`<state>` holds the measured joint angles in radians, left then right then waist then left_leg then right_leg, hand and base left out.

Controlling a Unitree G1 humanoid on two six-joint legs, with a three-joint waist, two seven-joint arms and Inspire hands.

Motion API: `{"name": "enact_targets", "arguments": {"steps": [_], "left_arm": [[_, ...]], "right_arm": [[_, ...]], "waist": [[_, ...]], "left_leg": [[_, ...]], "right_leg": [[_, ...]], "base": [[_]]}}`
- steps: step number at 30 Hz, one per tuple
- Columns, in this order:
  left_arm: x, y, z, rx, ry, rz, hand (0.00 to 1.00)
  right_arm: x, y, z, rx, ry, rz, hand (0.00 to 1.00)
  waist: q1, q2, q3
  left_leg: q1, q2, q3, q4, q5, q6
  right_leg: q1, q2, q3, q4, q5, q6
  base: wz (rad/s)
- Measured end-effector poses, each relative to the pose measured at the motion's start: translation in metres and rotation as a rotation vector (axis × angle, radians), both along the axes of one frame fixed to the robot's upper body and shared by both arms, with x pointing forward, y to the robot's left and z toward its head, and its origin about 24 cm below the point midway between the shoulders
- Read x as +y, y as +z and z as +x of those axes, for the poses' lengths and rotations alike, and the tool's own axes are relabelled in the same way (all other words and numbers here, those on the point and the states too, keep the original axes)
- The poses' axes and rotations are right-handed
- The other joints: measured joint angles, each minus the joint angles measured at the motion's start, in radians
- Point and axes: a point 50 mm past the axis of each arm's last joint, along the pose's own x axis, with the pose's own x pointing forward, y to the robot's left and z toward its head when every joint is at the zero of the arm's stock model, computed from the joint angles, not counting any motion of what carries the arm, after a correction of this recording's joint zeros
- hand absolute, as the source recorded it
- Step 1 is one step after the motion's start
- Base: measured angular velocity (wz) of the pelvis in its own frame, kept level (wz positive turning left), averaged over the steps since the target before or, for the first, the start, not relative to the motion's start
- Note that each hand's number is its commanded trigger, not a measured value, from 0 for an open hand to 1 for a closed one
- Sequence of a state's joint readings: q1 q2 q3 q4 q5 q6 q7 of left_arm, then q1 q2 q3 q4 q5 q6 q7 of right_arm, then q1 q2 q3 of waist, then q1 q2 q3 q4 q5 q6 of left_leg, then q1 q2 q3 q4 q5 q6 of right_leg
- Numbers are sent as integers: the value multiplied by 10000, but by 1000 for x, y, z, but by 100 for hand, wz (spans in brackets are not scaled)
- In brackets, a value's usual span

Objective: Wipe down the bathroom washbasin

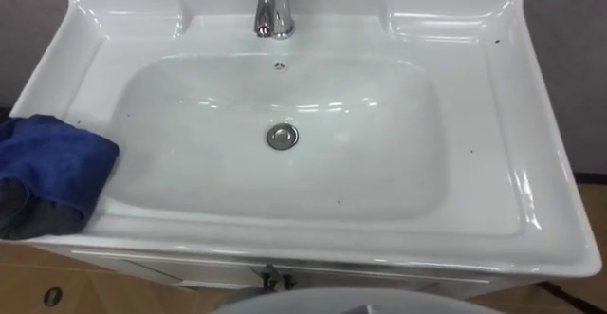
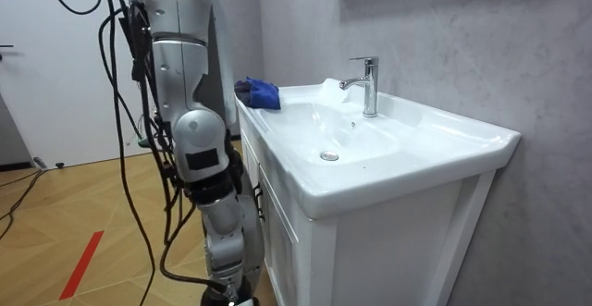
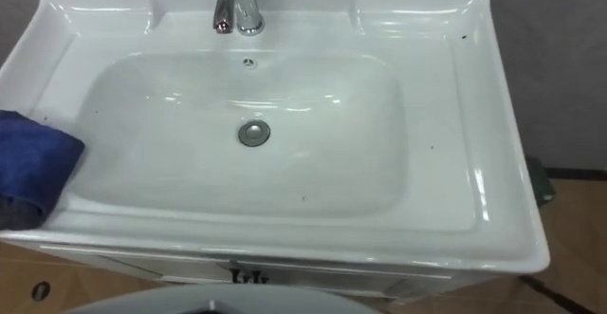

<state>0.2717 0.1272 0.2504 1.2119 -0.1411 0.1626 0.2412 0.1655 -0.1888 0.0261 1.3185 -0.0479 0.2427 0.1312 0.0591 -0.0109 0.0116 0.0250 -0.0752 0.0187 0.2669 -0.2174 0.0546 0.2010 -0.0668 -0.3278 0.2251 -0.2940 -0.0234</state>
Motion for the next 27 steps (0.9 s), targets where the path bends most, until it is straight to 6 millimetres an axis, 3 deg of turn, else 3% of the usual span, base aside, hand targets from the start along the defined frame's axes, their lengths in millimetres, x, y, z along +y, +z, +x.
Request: {"name": "enact_targets", "arguments": {"steps": [5,12,27], "left_arm": [[-3,-2,13,-108,-723,-366,0],[-7,-4,20,-170,-1228,-834,0],[-8,-4,22,199,-2593,-1445,0]], "right_arm": [[-1,0,1,34,13,-201,0],[-1,0,-2,273,30,-323,0],[2,1,-9,688,-82,2,0]], "waist": [[-7,29,4],[-89,104,-10],[-474,-4,-47]], "left_leg": [[-98,17,318,195,-142,186],[-309,65,632,614,-359,450],[10,-80,845,614,-458,833]], "right_leg": [[-263,-72,403,248,4,179],[-578,-127,600,614,138,408],[-575,-187,1324,905,261,616]], "base": [[-24],[-14],[-4]]}}
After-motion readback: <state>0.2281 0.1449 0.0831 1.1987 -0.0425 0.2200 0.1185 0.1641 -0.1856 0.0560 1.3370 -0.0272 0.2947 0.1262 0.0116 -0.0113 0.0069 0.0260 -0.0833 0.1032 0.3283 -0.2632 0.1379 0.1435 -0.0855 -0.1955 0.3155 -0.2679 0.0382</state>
